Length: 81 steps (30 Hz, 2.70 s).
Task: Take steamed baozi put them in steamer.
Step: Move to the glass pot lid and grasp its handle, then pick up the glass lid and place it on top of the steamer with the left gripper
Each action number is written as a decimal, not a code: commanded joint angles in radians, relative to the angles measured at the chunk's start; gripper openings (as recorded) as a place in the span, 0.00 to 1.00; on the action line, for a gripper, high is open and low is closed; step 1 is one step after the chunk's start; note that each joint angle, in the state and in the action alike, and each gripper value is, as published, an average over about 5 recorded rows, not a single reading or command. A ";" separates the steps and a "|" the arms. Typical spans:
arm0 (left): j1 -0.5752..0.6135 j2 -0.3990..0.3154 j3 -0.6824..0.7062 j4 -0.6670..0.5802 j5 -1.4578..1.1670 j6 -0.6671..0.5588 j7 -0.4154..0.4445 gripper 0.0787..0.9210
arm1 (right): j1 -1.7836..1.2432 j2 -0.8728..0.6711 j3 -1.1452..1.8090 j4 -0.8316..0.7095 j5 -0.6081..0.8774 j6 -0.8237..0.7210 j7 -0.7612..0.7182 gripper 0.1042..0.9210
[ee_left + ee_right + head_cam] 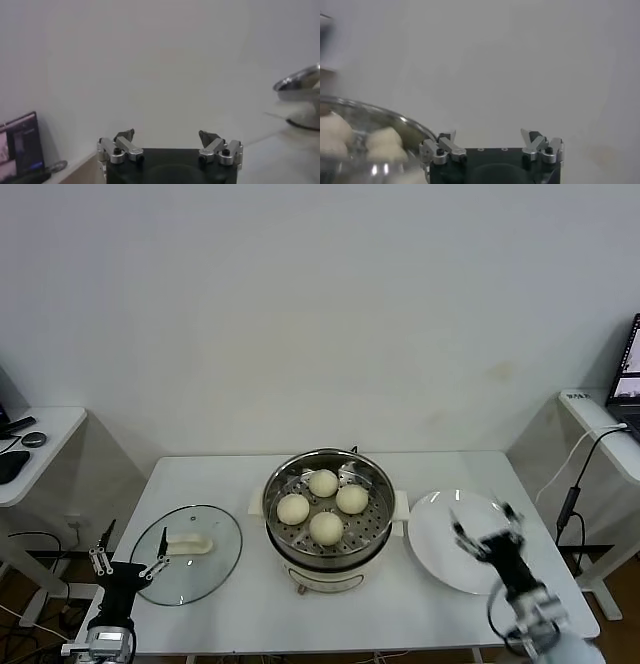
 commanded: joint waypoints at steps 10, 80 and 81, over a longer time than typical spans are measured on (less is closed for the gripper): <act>-0.174 0.142 0.036 0.344 0.984 -0.064 0.018 0.88 | -0.164 0.230 0.203 0.041 0.030 0.089 0.022 0.88; -0.410 0.318 0.592 -0.339 0.620 0.879 0.176 0.11 | -0.140 0.251 -0.045 -0.038 -0.269 0.048 0.010 0.88; -0.436 0.311 0.637 -0.330 0.632 0.899 0.186 0.11 | -0.134 0.252 -0.047 -0.042 -0.291 0.045 0.019 0.88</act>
